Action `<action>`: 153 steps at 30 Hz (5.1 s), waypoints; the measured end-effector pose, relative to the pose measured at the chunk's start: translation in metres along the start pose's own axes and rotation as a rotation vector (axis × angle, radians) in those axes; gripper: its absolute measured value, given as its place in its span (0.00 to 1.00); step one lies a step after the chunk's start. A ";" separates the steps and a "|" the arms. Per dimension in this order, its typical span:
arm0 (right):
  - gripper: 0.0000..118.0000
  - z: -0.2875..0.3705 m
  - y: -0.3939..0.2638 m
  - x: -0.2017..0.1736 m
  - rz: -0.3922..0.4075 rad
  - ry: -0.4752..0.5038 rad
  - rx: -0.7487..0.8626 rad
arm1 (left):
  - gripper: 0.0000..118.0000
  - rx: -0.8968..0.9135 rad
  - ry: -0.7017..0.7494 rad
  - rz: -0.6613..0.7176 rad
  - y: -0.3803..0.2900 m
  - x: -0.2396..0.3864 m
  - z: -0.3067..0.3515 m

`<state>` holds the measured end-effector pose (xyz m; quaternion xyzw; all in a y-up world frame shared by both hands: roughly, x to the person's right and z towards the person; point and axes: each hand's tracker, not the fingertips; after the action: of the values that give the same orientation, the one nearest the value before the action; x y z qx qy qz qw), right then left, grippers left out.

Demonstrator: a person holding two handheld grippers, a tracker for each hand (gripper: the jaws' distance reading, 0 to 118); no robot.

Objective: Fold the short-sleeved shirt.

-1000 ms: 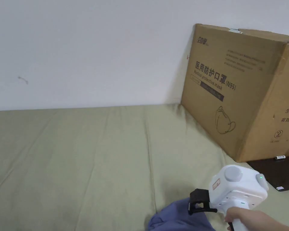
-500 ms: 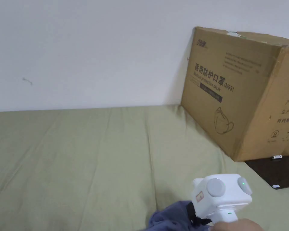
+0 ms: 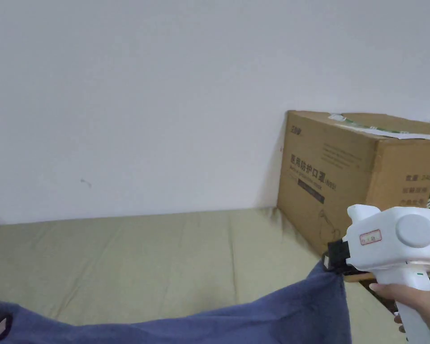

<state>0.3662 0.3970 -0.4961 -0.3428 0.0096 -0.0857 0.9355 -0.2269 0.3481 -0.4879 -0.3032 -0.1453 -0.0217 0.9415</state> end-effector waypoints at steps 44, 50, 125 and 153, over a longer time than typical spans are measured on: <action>0.02 -0.142 0.229 -0.087 0.042 -0.151 0.273 | 0.02 0.162 0.159 0.069 0.187 -0.032 -0.204; 0.02 -0.244 0.009 -0.029 -0.053 -0.101 -0.139 | 0.02 -0.153 0.010 0.118 0.009 0.003 -0.263; 0.00 0.052 -0.280 -0.051 -0.148 0.160 -0.045 | 0.04 -0.342 -0.114 -0.015 -0.271 0.054 -0.021; 0.01 -0.023 -0.326 0.116 -0.141 -0.087 -0.507 | 0.03 -0.333 -0.079 0.061 -0.261 0.081 0.013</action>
<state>0.4290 0.1178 -0.2993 -0.5692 -0.0336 -0.1308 0.8111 -0.1868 0.1467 -0.3074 -0.4597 -0.1673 -0.0050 0.8722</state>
